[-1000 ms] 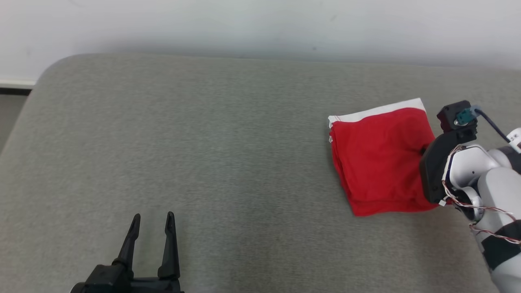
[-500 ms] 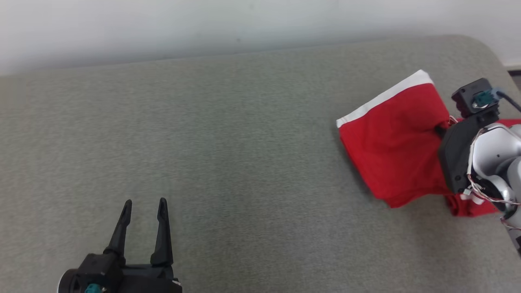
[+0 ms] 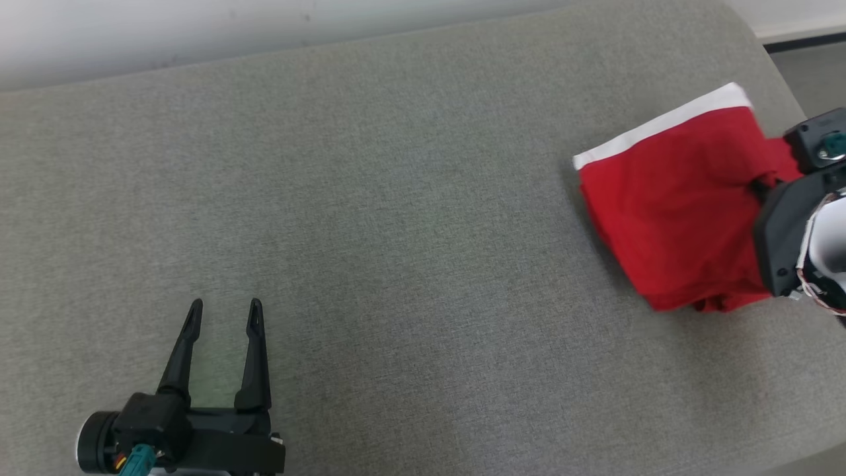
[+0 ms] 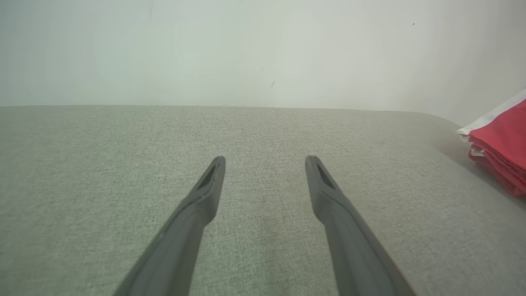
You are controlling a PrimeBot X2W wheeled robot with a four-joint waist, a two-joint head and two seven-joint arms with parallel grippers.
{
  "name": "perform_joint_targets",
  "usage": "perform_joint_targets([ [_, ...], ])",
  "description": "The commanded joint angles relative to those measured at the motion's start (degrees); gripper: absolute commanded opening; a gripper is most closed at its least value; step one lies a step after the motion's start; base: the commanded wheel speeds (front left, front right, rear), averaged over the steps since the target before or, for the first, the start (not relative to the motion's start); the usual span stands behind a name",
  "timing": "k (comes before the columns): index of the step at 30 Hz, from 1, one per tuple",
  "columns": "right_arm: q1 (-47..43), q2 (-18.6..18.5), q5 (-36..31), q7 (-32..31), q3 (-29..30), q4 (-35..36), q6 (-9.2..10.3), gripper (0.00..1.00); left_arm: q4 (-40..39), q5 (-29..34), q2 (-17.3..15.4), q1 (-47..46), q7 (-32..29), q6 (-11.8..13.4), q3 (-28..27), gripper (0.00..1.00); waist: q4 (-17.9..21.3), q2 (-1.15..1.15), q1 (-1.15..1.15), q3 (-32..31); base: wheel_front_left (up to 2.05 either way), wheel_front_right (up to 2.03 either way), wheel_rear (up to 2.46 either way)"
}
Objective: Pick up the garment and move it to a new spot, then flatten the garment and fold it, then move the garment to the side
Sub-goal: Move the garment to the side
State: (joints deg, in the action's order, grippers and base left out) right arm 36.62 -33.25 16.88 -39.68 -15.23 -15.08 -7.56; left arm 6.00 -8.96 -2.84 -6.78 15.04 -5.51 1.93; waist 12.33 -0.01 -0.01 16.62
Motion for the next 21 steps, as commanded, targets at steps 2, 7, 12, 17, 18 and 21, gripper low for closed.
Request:
perform_joint_targets([
  [2,0.0,-0.6,-1.2,1.0,1.4,-0.9,0.18,0.0,-0.5,1.0,-0.1,-0.9,0.2,-0.3,-0.3,1.0,1.1,0.01,0.01,1.5,0.0,0.0,0.0],
  [7,-0.7,-1.8,-3.4,3.6,4.8,-4.3,0.18,0.0,-1.3,1.9,-0.1,-1.9,0.2,-0.8,-0.5,1.0,0.7,0.01,0.01,2.7,0.0,0.0,0.0],
  [12,-0.2,-2.8,-7.4,9.0,8.4,-8.2,0.18,0.0,-2.4,2.9,-0.2,-2.1,0.2,-1.2,-0.1,1.0,0.3,0.01,0.01,4.1,0.0,0.0,0.0],
  [17,0.4,-2.8,-11.2,13.9,11.8,-12.2,0.18,0.0,-2.9,3.4,-0.6,-2.7,0.2,-1.4,0.4,1.0,-0.7,0.01,0.01,5.0,0.0,0.0,0.0],
  [18,0.4,-2.6,-11.9,14.6,12.3,-12.8,0.18,0.0,-3.0,3.4,-0.6,-2.8,0.2,-1.5,0.4,1.0,-0.8,0.01,0.01,5.1,0.0,0.0,0.0],
  [21,0.4,-1.9,-13.4,17.0,13.9,-14.7,0.18,1.0,-3.2,3.5,-0.6,-2.8,0.2,-1.5,0.3,1.0,-1.3,0.01,0.01,5.1,0.0,0.0,0.0],
])
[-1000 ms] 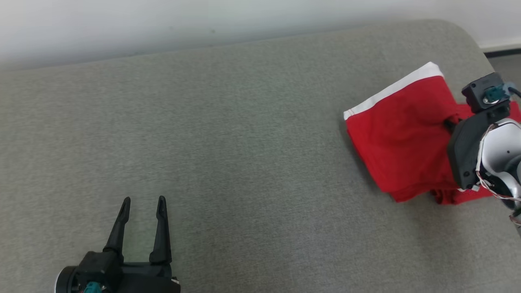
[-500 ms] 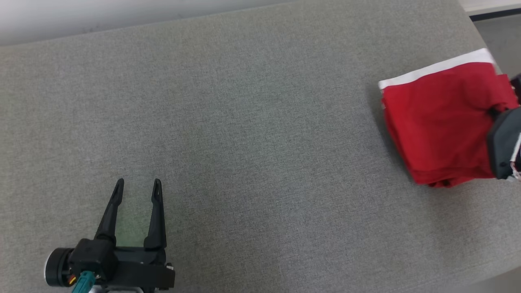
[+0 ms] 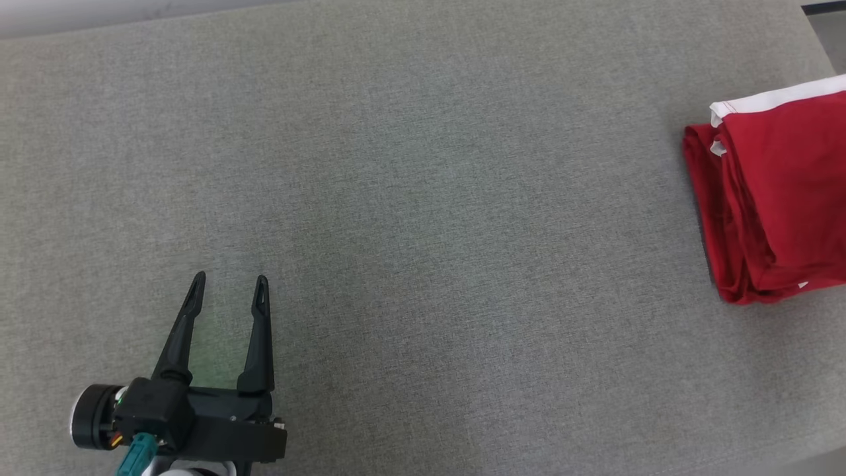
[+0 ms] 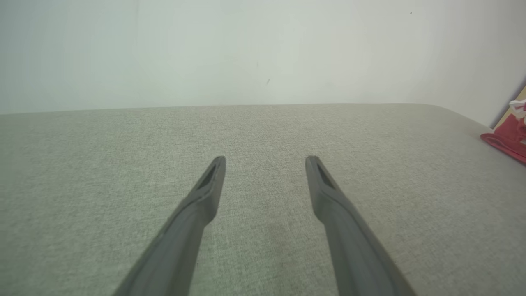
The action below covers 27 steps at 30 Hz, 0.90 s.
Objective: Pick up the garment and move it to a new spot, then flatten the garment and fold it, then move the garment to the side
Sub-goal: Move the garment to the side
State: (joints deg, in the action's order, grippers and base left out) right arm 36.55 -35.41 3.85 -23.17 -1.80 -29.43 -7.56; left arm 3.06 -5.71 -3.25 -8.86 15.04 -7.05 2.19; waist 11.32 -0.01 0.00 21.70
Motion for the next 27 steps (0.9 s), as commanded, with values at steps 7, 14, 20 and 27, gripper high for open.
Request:
perform_joint_targets([
  [7,-0.1,1.9,-4.4,5.6,2.8,-2.4,0.18,1.0,0.0,-0.4,0.0,0.5,0.2,-0.1,-0.1,1.0,-0.9,0.01,0.0,-1.8,0.0,0.0,0.0],
  [14,-3.8,7.3,-5.7,8.8,3.7,-1.1,0.18,1.0,-0.8,-1.4,0.2,3.0,0.2,0.1,-1.0,1.0,-1.4,0.01,0.0,-6.7,0.0,0.0,0.0],
  [20,-9.5,13.6,-2.5,13.5,3.1,3.5,0.18,1.0,-0.6,-3.3,0.3,6.7,0.2,1.4,-2.4,1.0,-2.5,0.01,0.0,-12.4,0.0,0.0,0.0],
  [27,-15.1,18.3,2.2,19.9,-0.3,9.9,0.18,1.0,1.2,-4.9,0.4,9.7,0.2,4.1,-3.9,1.0,-4.6,0.01,0.0,-17.3,0.0,0.0,0.0],
])
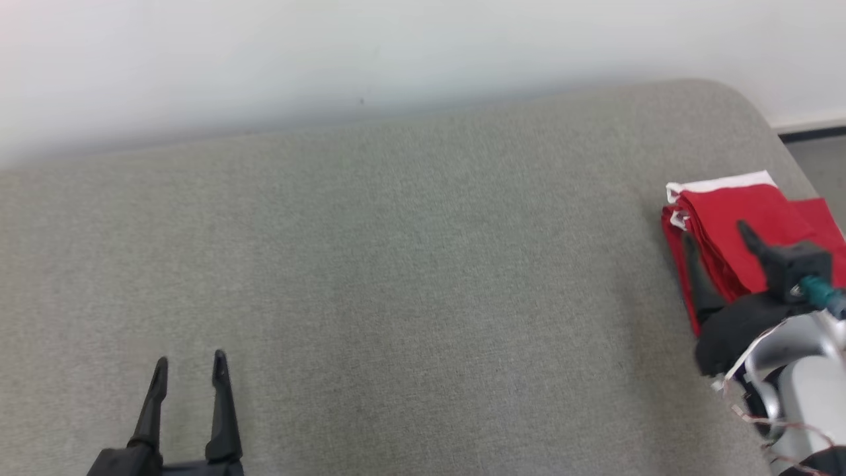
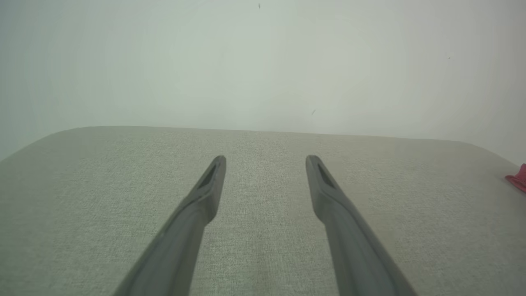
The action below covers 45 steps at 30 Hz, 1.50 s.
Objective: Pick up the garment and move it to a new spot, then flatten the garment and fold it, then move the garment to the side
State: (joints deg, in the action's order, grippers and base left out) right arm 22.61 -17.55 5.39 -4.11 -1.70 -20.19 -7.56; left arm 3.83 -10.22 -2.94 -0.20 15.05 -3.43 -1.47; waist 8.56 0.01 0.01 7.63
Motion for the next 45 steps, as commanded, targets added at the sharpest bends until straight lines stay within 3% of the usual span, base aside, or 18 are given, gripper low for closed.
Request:
perform_joint_targets([
  [1,-2.2,1.2,1.6,1.7,-1.3,1.6,0.18,1.0,0.7,-0.7,0.0,1.5,0.2,0.7,-0.6,1.0,-2.1,-0.01,-0.01,-3.9,0.0,0.0,0.0],
  [8,-9.0,4.2,6.4,6.6,-3.6,5.7,0.18,1.0,3.4,-1.2,0.1,4.0,0.2,1.2,-1.8,1.0,-3.9,-0.01,-0.01,-7.7,0.0,0.0,0.0],
  [21,-20.7,10.1,6.5,13.0,1.2,6.1,0.17,1.0,5.7,2.5,0.1,3.2,0.2,-0.4,-1.3,1.0,-8.0,-0.01,-0.01,-10.6,0.0,0.0,0.0],
  [34,-22.9,10.9,6.1,13.9,1.3,4.9,0.17,1.0,6.3,2.3,0.1,3.1,0.2,-1.1,0.0,1.0,-7.7,-0.01,-0.01,-11.0,0.0,0.0,0.0],
  [45,-23.1,11.7,6.4,14.1,1.4,5.3,0.17,1.0,7.0,1.6,0.1,2.8,0.2,0.4,0.8,1.0,-7.1,-0.01,-0.01,-10.8,0.0,0.0,0.0],
])
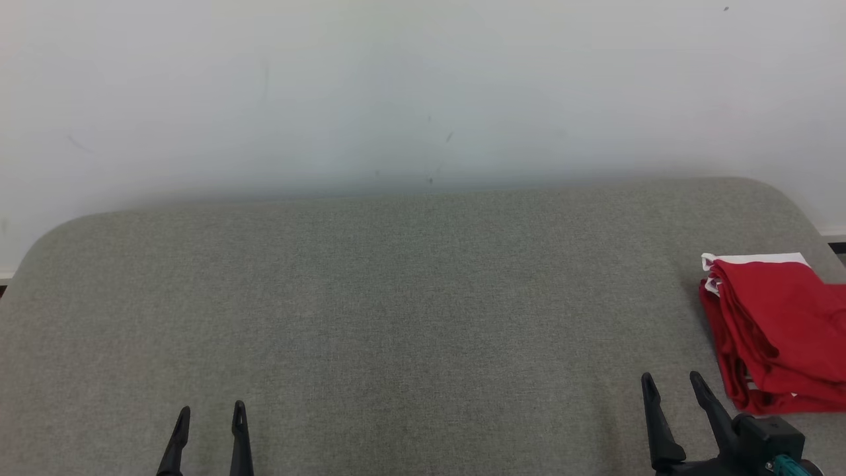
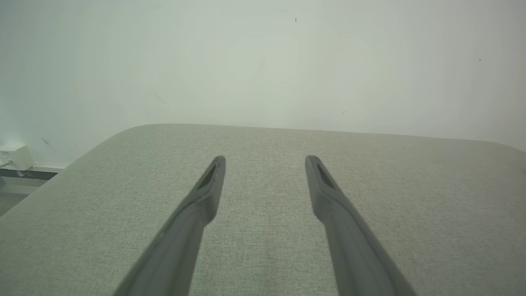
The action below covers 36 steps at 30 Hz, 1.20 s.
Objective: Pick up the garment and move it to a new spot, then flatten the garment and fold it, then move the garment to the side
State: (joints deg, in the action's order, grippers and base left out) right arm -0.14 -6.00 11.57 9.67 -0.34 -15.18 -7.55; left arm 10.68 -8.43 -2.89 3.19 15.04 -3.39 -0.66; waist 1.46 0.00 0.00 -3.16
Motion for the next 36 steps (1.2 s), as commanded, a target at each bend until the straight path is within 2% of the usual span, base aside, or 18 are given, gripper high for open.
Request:
perform_joint_targets([
  [1,-0.3,0.2,0.3,0.4,0.0,0.3,0.16,1.0,0.2,-0.4,0.0,-0.6,0.2,0.4,-0.1,1.0,0.1,0.0,0.0,0.0,0.0,0.0,0.0],
  [26,0.9,-0.8,1.2,0.7,-1.9,0.4,0.16,1.0,0.3,-0.8,0.0,0.3,0.2,1.7,1.1,1.0,0.6,0.0,0.0,0.2,0.0,0.0,0.0],
  [27,0.9,-0.8,1.3,0.8,-1.9,0.3,0.16,0.0,0.4,-0.9,0.0,0.4,0.2,1.7,1.2,0.0,0.6,0.0,0.0,0.2,0.0,0.0,0.0],
  [33,-1.4,0.0,1.4,0.3,-2.0,-2.7,-0.01,0.0,3.3,-1.1,0.3,0.7,-0.3,1.5,0.9,0.0,0.6,0.0,0.0,0.2,0.0,0.0,0.0],
  [36,-0.9,0.1,4.7,-0.6,-1.5,-2.7,-0.01,0.0,3.6,-4.6,0.3,0.0,-1.5,1.3,0.3,0.0,0.6,0.0,0.0,0.3,0.0,0.0,0.0],
])
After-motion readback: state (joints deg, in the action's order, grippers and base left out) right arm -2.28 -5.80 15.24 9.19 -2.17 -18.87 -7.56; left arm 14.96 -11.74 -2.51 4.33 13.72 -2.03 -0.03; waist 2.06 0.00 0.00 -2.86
